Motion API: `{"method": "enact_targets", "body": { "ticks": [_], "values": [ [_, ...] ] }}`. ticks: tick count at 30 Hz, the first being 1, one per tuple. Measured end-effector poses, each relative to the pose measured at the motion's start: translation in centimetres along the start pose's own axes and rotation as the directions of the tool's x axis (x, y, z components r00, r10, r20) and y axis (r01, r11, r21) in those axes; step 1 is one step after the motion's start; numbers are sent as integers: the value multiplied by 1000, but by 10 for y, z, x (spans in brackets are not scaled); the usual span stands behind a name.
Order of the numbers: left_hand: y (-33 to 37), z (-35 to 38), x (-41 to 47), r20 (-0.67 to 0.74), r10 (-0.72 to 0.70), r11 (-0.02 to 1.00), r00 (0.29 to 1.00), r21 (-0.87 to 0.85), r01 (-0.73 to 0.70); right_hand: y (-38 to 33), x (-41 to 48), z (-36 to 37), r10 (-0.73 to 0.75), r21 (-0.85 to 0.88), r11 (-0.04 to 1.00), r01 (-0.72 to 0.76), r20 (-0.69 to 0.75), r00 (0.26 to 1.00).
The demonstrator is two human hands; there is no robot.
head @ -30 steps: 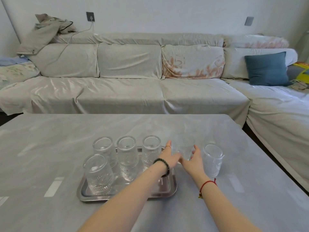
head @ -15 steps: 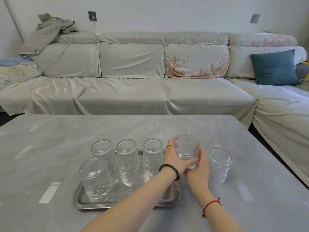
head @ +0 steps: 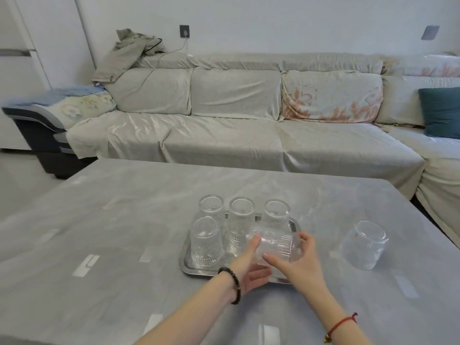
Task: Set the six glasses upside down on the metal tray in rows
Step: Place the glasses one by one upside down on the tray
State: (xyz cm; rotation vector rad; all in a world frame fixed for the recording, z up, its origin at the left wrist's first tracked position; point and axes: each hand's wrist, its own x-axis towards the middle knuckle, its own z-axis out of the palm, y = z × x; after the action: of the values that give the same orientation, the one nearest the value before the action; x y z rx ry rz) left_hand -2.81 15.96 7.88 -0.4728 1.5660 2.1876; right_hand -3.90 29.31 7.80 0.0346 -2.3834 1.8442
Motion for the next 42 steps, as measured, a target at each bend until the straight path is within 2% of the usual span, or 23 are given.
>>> {"method": "enact_targets", "body": {
  "ticks": [2,5,8,10,12,18,24,28,32,34,36,38,42],
  "values": [
    [1,-17,-3,-69,11,988,998,156,0,-7,2,9,-44,-74,996,45,21,999],
    [-4,-39,-5,-142,217,896,966,422,-139,-19,7,22,-119,-168,977,129,72,990],
    [-6,-51,-11,-57,437,720,898,620,-311,-26,12,37,-174,-265,941,209,147,974],
    [-6,-54,-14,20,499,609,867,703,-367,-27,16,48,-150,-323,923,208,195,969],
    [-5,-55,-13,41,488,595,872,715,-366,-26,19,56,-119,-340,922,186,207,971],
    [-5,-60,-7,22,428,661,904,674,-330,-15,20,70,-84,-352,925,142,175,981],
    [-9,-63,1,8,426,673,905,666,-323,-10,18,73,-112,-300,940,161,174,978],
    [-11,-61,0,2,444,652,896,685,-325,-6,13,72,-74,-262,958,116,164,984],
    [-17,-61,-2,-12,441,674,897,665,-323,-1,9,70,-43,-228,970,83,173,984],
    [-20,-59,-6,-57,511,679,857,639,-363,0,9,69,-30,-209,975,71,195,980],
    [-22,-55,-11,-147,628,668,764,606,-432,1,8,64,-17,-188,980,60,223,975],
    [-22,-47,-15,-165,700,639,695,581,-505,3,5,53,-17,-169,984,56,225,974],
    [-24,-15,-17,-12,689,592,725,586,-554,7,4,12,-129,-116,984,136,69,989]
  ]
}}
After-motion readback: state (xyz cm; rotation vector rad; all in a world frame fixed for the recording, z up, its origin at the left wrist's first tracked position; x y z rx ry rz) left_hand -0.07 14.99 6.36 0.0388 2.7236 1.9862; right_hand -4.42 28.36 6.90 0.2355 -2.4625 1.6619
